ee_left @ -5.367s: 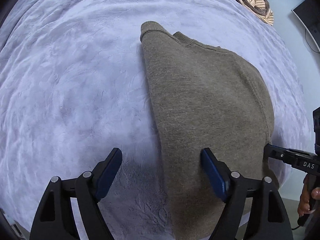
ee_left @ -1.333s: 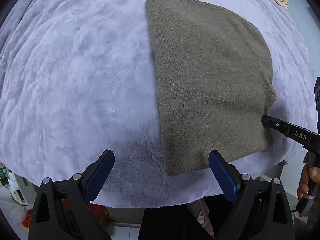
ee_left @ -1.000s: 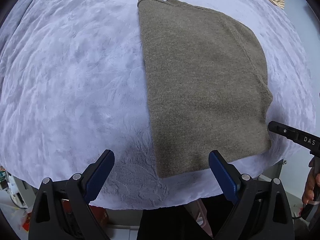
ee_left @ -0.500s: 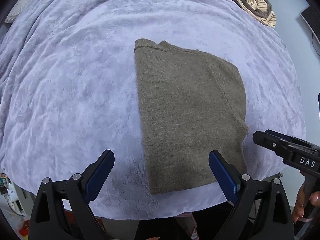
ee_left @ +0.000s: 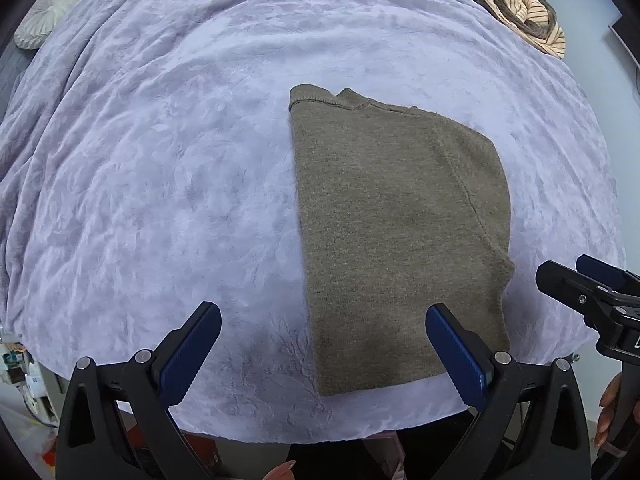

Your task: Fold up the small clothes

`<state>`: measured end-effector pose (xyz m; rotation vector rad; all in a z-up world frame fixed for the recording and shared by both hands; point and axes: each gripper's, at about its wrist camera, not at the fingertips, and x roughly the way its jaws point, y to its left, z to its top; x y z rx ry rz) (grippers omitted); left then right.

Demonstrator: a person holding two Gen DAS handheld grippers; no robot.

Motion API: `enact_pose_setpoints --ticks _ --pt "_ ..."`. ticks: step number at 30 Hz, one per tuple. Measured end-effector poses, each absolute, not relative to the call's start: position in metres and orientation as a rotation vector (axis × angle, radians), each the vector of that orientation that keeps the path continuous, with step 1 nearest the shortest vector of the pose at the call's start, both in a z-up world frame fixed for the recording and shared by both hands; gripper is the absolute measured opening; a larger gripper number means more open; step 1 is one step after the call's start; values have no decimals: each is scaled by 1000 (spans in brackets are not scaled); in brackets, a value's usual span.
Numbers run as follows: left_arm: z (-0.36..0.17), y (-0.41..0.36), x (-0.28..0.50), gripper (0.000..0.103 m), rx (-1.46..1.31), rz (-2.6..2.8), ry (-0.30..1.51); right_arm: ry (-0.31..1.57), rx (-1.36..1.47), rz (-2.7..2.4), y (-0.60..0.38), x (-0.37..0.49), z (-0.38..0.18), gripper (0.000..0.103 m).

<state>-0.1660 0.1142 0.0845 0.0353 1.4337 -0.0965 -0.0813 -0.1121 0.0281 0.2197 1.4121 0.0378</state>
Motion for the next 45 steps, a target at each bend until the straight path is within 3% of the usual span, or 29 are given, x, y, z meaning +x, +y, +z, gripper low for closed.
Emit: enact_pose_setpoints --ticks 45 --pt "96 119 -156 103 105 -20 1386 1438 117 -32 -95 -75 35 103"
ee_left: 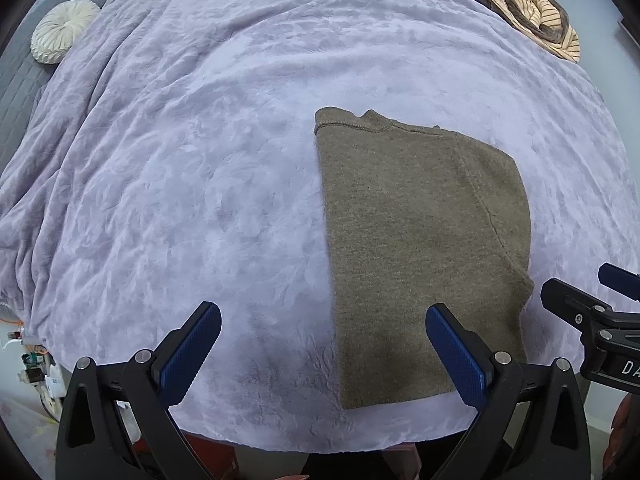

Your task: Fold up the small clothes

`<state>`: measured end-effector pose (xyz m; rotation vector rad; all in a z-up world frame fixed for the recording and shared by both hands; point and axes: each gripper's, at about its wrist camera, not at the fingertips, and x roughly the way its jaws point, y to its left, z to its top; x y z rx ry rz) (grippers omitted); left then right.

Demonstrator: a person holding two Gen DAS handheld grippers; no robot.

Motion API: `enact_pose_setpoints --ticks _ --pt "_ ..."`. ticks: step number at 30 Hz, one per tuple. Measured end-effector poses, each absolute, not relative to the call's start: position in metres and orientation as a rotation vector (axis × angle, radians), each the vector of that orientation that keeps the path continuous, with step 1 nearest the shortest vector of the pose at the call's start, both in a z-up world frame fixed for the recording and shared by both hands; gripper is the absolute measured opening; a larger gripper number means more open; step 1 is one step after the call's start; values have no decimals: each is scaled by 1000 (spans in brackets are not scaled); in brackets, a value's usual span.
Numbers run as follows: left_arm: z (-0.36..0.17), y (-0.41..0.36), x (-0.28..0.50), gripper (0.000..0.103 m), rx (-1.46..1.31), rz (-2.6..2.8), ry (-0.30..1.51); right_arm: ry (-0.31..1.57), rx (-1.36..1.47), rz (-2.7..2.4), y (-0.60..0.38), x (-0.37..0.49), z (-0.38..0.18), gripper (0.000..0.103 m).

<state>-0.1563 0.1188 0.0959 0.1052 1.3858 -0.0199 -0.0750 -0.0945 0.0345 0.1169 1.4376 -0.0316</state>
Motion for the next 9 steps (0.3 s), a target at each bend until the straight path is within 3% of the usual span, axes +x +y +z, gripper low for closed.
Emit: enact_pose_setpoints --ticks 9 --pt "96 121 -158 103 96 -22 1377 1447 106 -32 -92 -75 32 103"
